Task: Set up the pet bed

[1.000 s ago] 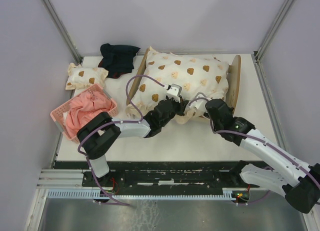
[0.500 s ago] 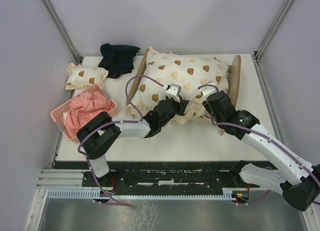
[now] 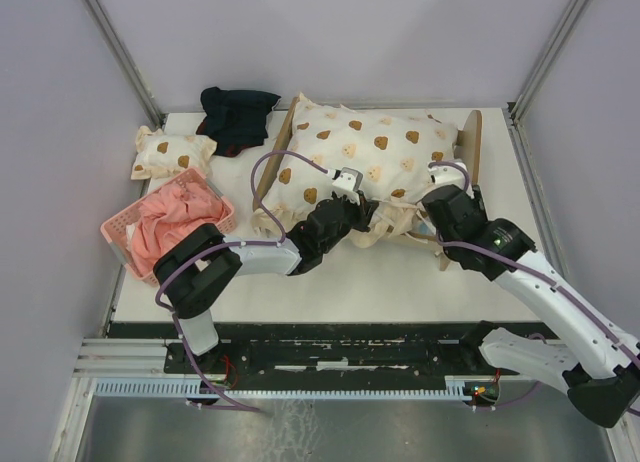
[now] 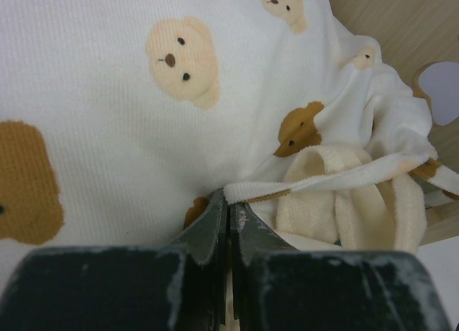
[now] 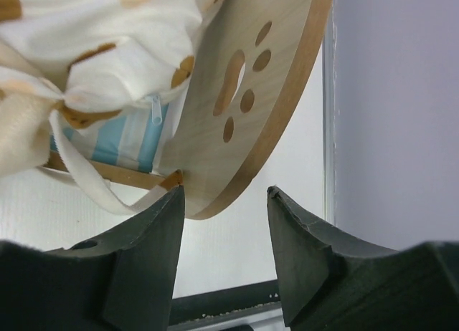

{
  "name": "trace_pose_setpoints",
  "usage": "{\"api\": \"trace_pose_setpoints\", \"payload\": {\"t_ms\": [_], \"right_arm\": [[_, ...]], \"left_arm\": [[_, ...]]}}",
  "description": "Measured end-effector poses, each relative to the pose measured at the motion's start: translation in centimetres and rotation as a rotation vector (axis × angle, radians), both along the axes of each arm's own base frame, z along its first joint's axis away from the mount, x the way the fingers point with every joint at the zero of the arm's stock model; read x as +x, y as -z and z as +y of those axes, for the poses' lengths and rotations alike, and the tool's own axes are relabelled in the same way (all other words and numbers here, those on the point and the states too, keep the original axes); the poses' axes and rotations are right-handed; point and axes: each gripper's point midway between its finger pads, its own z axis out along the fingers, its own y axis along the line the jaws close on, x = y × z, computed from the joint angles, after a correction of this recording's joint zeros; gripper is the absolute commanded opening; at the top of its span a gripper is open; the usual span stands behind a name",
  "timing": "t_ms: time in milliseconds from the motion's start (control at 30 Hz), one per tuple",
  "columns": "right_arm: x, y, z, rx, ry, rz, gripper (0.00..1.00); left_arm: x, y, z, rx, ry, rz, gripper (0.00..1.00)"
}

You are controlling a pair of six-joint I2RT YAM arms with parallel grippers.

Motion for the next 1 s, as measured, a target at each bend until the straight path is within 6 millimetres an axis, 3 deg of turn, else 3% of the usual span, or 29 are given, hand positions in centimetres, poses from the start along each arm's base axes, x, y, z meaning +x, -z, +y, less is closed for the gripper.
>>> {"api": "trace_pose_setpoints", "payload": {"t_ms": [67, 167, 467, 800, 1000], "right_arm": [[-0.6, 1.1, -0.4, -0.018, 0.015, 0.038, 0.58], [-0.9, 1.3, -0.6, -0.009, 0.027, 0.044, 0.59], [-1.2, -0.6, -2.4, 0.016, 0.119, -0.045, 0.54], [1.5, 0.1, -3.3, 0.062, 0.185, -0.095, 0.38], [3.9, 0.4, -3.9, 0.118, 0.211, -0.124, 0.36]], "left_arm": [[0.0, 0.0, 0.0, 0.000, 0.000, 0.000, 0.03], [0.0, 0.0, 0.0, 0.000, 0.000, 0.000, 0.03], [-0.1, -0.1, 0.0, -0.001, 0.001, 0.001, 0.03], [-0.3, -0.2, -0.1, 0.001, 0.006, 0.002, 0.03], [-0.5, -0.5, -0.2, -0.003, 0.010, -0.001, 0.03]]}}
